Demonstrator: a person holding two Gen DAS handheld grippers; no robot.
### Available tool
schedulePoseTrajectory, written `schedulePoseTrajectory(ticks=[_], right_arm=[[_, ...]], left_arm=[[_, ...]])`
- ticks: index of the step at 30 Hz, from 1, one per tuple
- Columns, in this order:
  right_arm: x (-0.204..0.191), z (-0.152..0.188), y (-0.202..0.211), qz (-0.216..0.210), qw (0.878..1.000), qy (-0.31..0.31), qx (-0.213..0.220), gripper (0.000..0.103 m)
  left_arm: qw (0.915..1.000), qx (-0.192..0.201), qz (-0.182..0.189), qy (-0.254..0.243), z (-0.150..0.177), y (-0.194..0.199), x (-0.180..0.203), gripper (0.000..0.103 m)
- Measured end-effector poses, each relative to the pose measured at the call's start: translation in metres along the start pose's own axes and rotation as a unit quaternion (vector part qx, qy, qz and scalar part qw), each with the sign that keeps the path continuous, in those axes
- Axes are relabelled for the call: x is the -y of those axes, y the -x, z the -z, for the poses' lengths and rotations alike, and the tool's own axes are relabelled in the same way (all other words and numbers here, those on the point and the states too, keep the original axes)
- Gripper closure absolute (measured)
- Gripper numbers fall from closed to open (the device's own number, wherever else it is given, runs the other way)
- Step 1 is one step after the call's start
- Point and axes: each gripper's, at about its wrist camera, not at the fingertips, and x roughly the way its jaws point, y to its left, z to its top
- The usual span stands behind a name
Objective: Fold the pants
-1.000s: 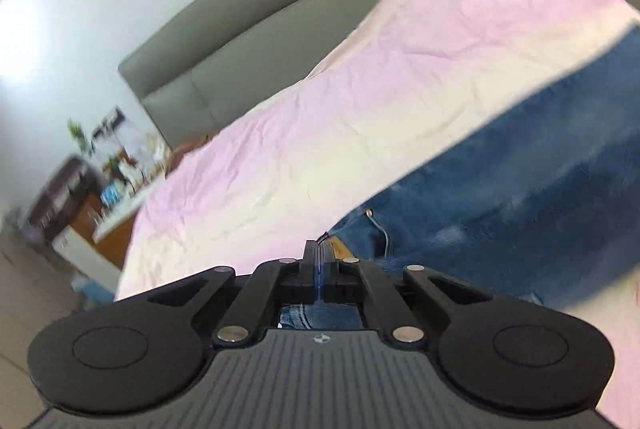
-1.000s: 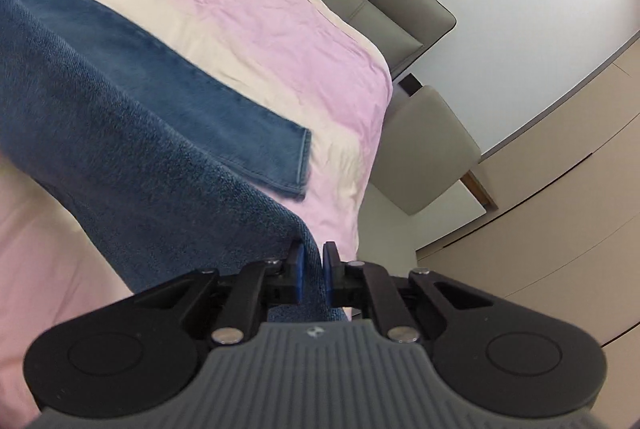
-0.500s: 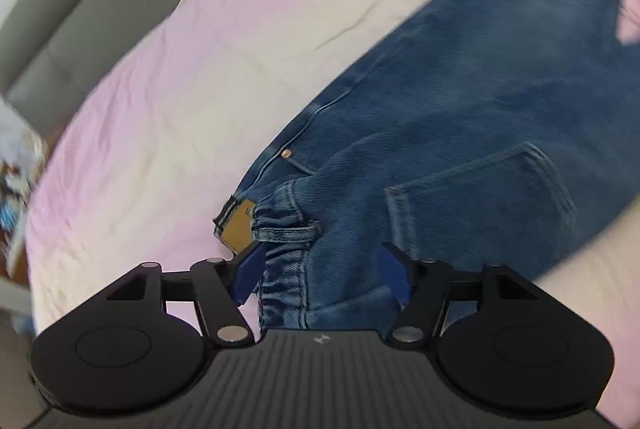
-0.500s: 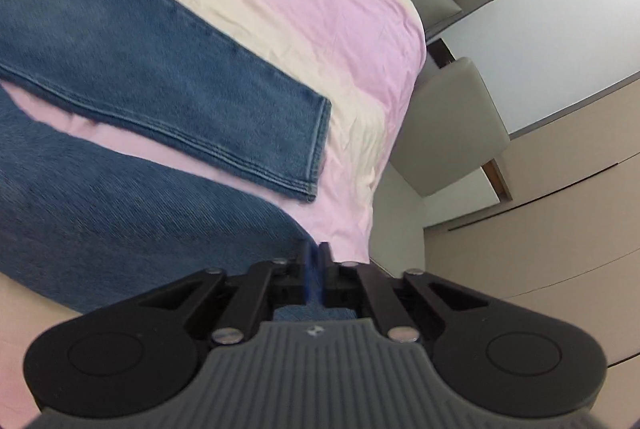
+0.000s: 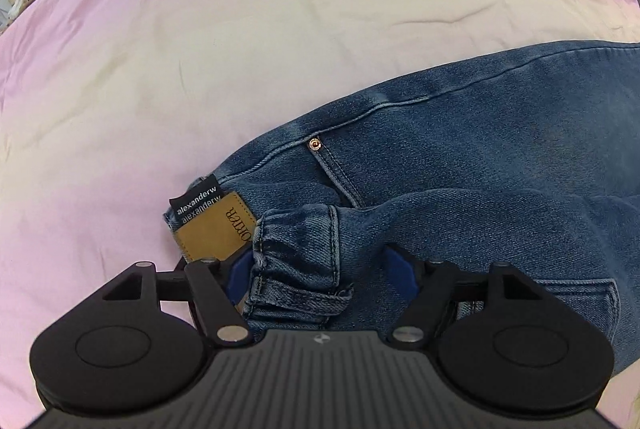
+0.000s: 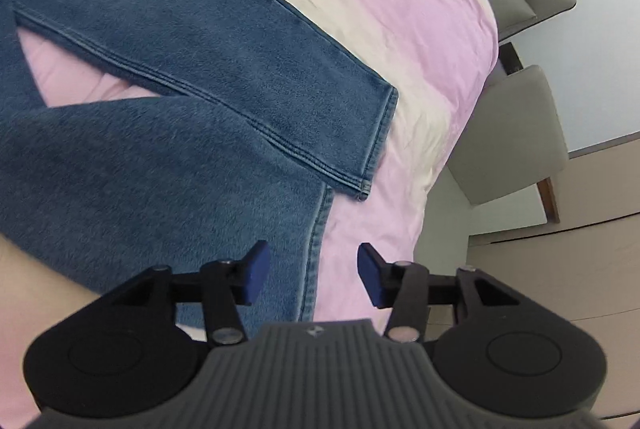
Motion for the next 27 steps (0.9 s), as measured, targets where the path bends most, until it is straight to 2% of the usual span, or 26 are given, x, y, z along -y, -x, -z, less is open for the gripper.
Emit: schedulePoseTrajectory(ticks=[4, 7, 10, 14, 16, 20, 21, 23, 26, 27], right_arm=[[0.0, -0.017, -0.034, -0.006, 0.999, 0.029, -0.031, 0.049], [0.02, -0.022, -0.06, -0.023, 0.998, -0.049, -0.043, 0.043], [0.042, -0.018, -0.084, -0.036, 0.989, -0.142, -0.033, 0.042], [0.063, -0.009, -0.116, -0.07, 0.967, -0.244, -0.025, 0.04], [0.07, -0.001, -0.137, -0.096, 0.95, -0.295, -0.032, 0.035], [0.07, 0.017, -0.162, -0.144, 0.916, -0.373, -0.03, 0.034], [0.071, 0.022, -0.166, -0.155, 0.907, -0.389, -0.029, 0.035], [0.07, 0.026, -0.166, -0.187, 0.895, -0.406, -0.015, 0.057], [0.059, 0.019, -0.151, -0.161, 0.921, -0.356, -0.001, 0.074], [0.056, 0.019, -0.144, -0.153, 0.926, -0.345, 0.005, 0.08]], left_arm=[[0.9997, 0.011, 0.002, 0.022, 0.003, 0.001, -0.002, 0.023], [0.9993, 0.018, -0.006, 0.033, 0.006, 0.004, 0.002, 0.024], [0.9988, 0.022, -0.021, 0.037, 0.009, 0.007, 0.007, 0.025], [0.9983, 0.014, -0.042, 0.037, 0.006, 0.003, 0.015, 0.025], [0.9981, 0.007, -0.047, 0.041, 0.002, -0.005, 0.018, 0.021], [0.9977, 0.002, -0.054, 0.04, -0.002, -0.01, 0.021, 0.014], [0.9975, 0.001, -0.054, 0.045, -0.002, -0.012, 0.02, 0.013], [0.9972, 0.0, -0.057, 0.047, -0.003, -0.012, 0.022, 0.015], [0.9959, 0.009, -0.076, 0.048, 0.001, -0.004, 0.026, 0.023], [0.995, 0.015, -0.087, 0.046, 0.002, -0.001, 0.028, 0.032]])
